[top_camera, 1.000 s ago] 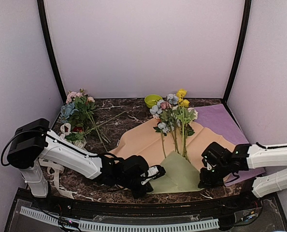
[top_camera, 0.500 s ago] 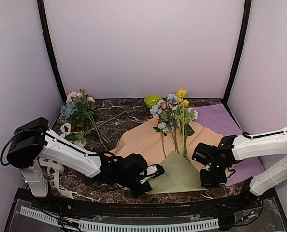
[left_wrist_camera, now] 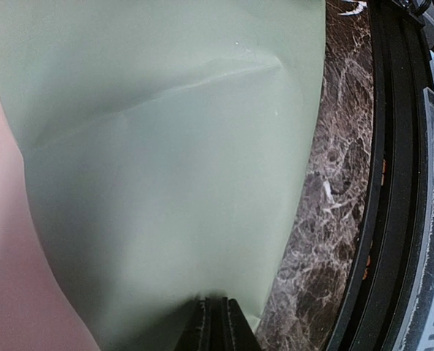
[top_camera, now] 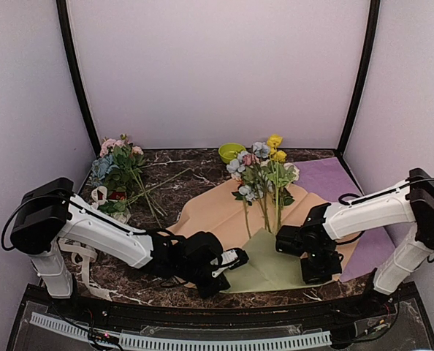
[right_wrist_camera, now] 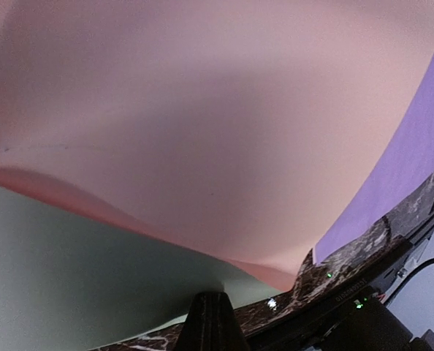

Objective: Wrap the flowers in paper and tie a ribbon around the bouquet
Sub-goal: Press the fold line of the 1/4-folded wrapping paper.

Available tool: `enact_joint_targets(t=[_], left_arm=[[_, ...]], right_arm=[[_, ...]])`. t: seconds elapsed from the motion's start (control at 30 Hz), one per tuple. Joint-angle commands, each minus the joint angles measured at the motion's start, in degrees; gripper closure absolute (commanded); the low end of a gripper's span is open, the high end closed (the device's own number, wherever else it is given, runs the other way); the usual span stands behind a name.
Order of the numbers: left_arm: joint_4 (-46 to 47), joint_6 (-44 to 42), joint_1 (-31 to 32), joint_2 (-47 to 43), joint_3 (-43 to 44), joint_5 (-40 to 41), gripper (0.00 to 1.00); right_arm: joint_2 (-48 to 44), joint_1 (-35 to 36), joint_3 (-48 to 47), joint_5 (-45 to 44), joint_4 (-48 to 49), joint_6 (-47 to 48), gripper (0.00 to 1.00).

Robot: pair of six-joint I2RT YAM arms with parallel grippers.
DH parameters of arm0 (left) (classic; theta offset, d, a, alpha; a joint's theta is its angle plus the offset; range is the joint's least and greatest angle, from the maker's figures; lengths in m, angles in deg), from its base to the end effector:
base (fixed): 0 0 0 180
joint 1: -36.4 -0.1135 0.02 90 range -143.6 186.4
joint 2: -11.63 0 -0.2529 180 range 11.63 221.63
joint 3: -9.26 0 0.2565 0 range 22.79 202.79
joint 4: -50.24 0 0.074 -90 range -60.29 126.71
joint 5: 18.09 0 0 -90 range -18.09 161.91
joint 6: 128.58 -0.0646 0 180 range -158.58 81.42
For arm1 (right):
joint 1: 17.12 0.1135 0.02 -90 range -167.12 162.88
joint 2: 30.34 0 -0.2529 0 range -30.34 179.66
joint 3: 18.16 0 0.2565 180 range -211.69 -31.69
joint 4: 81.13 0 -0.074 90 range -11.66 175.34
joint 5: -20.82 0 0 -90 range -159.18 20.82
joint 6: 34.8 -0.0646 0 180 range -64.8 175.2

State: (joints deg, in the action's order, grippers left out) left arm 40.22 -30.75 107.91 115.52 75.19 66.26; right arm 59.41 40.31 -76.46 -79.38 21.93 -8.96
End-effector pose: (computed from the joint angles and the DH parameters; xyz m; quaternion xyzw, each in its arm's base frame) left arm 0.1131 -0.3581 0.0985 0.5069 0.7828 -0.2640 0.2463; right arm 0.1142 0.1576 0.1020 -0.0435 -0.9824 0.1817 0.0011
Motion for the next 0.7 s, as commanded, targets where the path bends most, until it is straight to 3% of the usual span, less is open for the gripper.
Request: enact_joint_targets(t=[0.0, 0.23, 0.5, 0.67], left_arm=[[-8.6, -0.7, -0.8, 0.5, -2.6, 0.9, 0.93], [-9.2, -0.7, -0.8, 0.5, -2.4, 1.1, 0.93], [-9.3, -0.7, -0.9, 0.6, -2.1, 1.3, 0.93], [-9.6, -0.8, -0.9, 0.6, -1.8, 1.2, 0.93]], right_arm=[[-0.7, 0.6, -1.0, -5.4, -5.8, -3.3, 1.0], [-2.0, 1.1, 0.0, -4.3, -5.1, -3.3, 1.0], [-3.6, 3.0, 1.6, 2.9, -2.3, -2.3, 1.0], [0.9, 3.2, 0.3, 1.9, -3.5, -0.6, 1.0]])
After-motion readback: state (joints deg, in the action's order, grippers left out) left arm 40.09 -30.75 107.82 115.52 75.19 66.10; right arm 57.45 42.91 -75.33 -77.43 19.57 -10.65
